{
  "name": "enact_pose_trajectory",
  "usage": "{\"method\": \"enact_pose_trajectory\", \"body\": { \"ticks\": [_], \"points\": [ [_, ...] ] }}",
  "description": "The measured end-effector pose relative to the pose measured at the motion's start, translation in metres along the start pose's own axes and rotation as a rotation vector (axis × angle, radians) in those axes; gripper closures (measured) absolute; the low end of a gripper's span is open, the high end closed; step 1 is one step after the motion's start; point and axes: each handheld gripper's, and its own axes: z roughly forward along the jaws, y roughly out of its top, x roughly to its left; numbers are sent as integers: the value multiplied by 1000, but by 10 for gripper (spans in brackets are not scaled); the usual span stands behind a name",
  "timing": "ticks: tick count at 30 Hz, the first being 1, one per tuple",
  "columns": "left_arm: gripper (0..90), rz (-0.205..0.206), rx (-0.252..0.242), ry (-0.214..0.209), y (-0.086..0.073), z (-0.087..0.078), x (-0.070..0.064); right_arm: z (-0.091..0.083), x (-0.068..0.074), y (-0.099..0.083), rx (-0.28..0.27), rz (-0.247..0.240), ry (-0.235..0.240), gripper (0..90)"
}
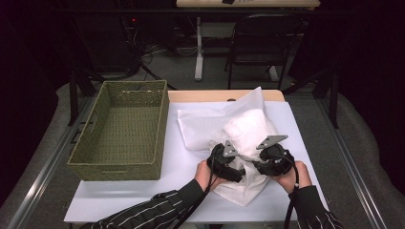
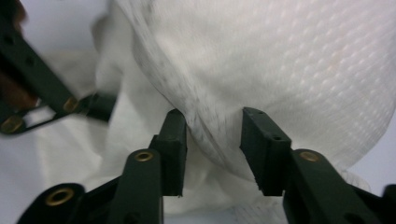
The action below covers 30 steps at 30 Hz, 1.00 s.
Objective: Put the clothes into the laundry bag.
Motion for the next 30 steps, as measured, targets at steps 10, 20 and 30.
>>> {"method": "enact_pose_trajectory", "body": {
  "ticks": [10, 20, 30],
  "points": [
    [653, -27, -57, -68, 1, -6, 30, 28, 4, 10, -9, 33, 50, 882],
    [696, -15, -4, -120, 8, -38, 57, 24, 39, 39, -68, 8, 139, 893],
    [592, -17, 44, -192, 10, -53, 76, 6, 41, 44, -131, 49, 169, 811]
  ]
}}
